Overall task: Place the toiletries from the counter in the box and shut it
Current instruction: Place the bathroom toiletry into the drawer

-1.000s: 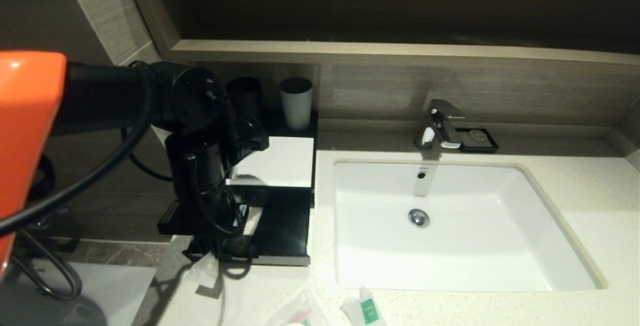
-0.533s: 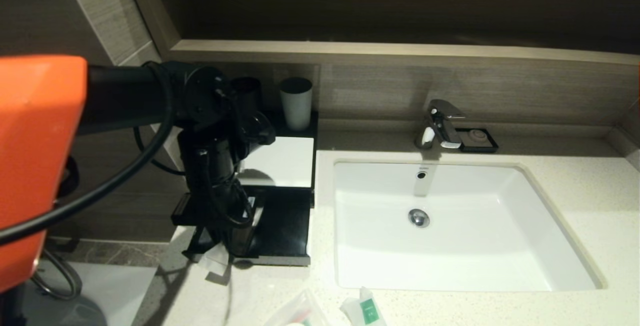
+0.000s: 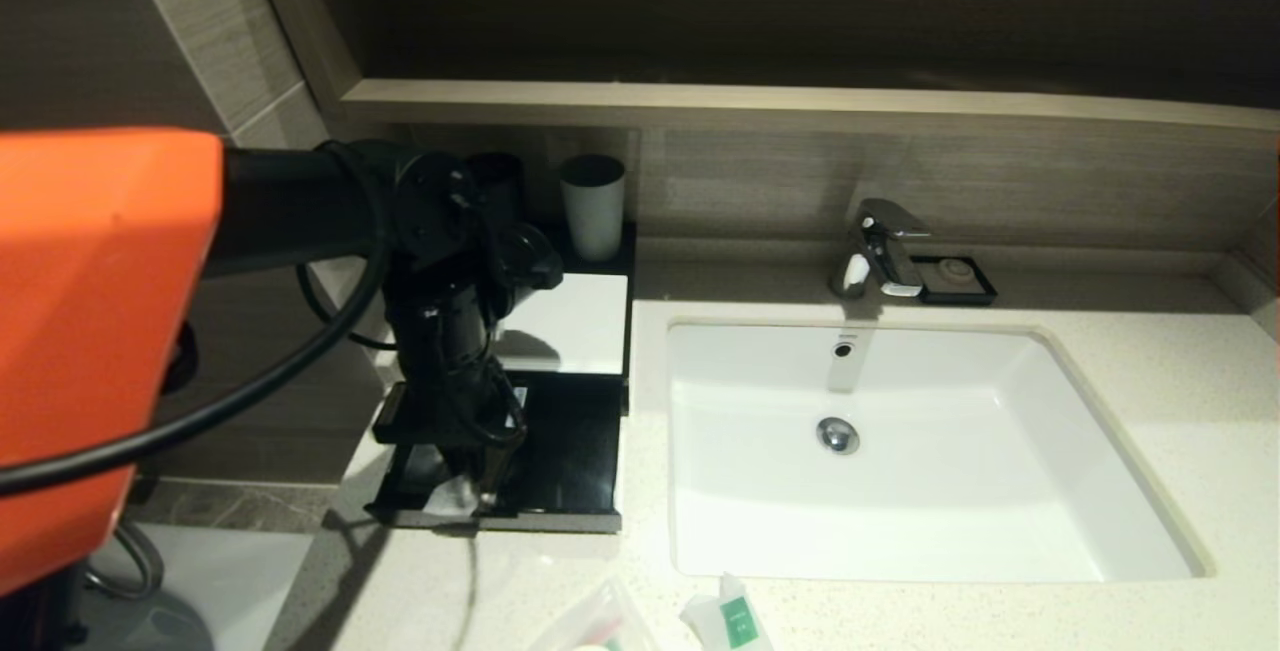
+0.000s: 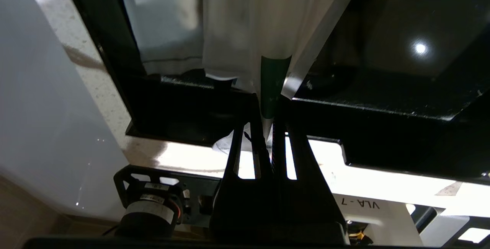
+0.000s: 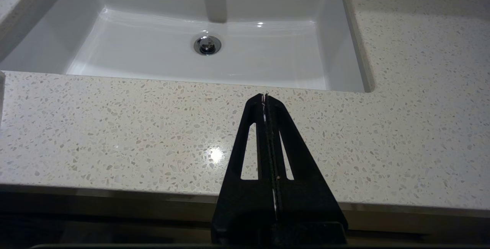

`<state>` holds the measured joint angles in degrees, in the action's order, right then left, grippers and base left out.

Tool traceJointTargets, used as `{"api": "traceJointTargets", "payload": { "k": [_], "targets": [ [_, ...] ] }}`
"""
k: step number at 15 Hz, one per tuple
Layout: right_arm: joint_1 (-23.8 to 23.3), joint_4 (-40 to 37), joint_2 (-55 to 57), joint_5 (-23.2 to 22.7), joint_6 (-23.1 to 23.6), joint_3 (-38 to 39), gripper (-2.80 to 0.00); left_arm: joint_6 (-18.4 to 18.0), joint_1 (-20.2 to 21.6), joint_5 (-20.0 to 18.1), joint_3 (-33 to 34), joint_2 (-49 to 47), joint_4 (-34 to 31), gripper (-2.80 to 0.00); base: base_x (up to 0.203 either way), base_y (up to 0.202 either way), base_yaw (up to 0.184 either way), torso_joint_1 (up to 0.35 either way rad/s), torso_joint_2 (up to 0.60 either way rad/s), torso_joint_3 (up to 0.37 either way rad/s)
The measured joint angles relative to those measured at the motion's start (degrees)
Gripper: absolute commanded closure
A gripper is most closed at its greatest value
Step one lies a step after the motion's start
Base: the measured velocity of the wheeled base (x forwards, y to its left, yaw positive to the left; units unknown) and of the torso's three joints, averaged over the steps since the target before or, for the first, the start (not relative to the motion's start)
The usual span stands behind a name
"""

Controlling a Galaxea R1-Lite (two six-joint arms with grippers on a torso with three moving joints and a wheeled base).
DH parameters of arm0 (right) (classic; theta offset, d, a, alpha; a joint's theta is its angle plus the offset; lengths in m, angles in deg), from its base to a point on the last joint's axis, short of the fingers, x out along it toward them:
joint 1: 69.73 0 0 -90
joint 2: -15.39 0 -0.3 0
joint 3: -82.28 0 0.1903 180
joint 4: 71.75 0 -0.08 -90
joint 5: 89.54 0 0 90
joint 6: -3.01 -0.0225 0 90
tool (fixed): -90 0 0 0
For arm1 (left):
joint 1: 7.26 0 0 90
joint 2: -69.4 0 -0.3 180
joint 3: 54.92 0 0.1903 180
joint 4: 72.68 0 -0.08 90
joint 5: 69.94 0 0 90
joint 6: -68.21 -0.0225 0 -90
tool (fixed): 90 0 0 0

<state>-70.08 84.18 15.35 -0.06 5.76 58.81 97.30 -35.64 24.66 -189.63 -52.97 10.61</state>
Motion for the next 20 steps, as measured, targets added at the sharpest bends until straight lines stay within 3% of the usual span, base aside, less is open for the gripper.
{"api": "traceJointTargets", "payload": {
  "k": [8, 11, 12, 20],
  "targets": [
    [0.0, 0.0, 0.0, 0.0, 0.0, 0.0, 0.00, 0.7, 1.5, 0.7, -0.1, -0.1, 3.9, 0.00, 0.000, 0.000, 0.000, 0.000, 0.00, 0.000],
    [0.0, 0.0, 0.0, 0.0, 0.0, 0.0, 0.00, 0.9, 1.6, 2.7, -0.1, 0.1, 4.7, 0.00, 0.000, 0.000, 0.000, 0.000, 0.00, 0.000],
    [0.0, 0.0, 0.0, 0.0, 0.0, 0.0, 0.00, 1.4, 1.6, 3.4, -0.1, 0.1, 4.9, -2.80, 0.000, 0.000, 0.000, 0.000, 0.00, 0.000],
    [0.0, 0.0, 0.0, 0.0, 0.0, 0.0, 0.00, 2.1, 1.6, 3.5, -0.1, 0.8, 5.9, -2.80, 0.000, 0.000, 0.000, 0.000, 0.00, 0.000]
  ]
}}
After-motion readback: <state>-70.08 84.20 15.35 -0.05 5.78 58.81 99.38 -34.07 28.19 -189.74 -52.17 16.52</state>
